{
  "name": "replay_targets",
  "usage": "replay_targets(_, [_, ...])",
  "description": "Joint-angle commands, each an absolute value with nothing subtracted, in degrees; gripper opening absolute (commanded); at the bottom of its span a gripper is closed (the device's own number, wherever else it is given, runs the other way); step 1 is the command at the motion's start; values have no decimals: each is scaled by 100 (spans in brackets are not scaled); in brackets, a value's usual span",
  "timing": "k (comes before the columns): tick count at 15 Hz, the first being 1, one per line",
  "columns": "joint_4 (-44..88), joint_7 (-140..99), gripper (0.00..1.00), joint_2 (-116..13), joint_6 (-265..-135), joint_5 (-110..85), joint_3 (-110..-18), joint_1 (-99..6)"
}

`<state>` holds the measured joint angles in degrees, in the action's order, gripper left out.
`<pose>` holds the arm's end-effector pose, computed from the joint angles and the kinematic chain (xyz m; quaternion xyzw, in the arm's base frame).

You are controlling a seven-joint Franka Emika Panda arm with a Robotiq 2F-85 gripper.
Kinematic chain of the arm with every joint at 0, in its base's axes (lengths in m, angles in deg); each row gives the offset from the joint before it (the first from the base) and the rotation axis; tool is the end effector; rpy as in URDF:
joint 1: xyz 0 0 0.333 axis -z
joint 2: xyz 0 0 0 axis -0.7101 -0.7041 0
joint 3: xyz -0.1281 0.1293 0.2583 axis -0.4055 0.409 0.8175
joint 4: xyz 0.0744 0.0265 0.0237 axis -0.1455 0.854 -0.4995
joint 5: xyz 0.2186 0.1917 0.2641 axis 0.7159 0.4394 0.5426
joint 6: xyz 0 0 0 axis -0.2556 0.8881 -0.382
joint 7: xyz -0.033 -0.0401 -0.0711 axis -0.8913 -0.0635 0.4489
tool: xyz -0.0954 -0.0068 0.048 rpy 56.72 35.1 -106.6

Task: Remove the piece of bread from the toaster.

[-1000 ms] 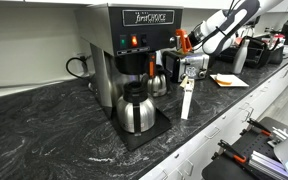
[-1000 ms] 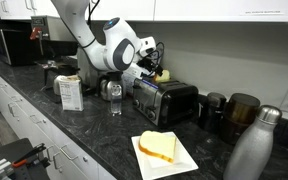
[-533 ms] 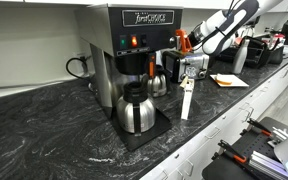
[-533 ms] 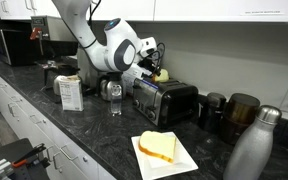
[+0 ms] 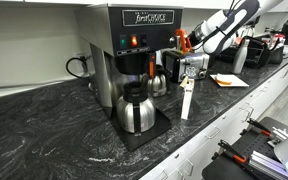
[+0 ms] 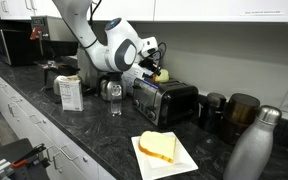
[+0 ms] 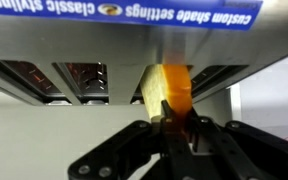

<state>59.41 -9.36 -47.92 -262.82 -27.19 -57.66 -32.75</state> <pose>0.5794 -0.0673 0.3755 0.8876 -0.0461 0.4583 0.0012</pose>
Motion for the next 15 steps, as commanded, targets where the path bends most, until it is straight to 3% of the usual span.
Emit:
replay_targets(1, [5848, -1023, 2, -4663, -26287, -2740, -5824, -3250])
replay_targets(15, [6090, -1770, 3, -3493, -26277, -1814, -6427, -3548])
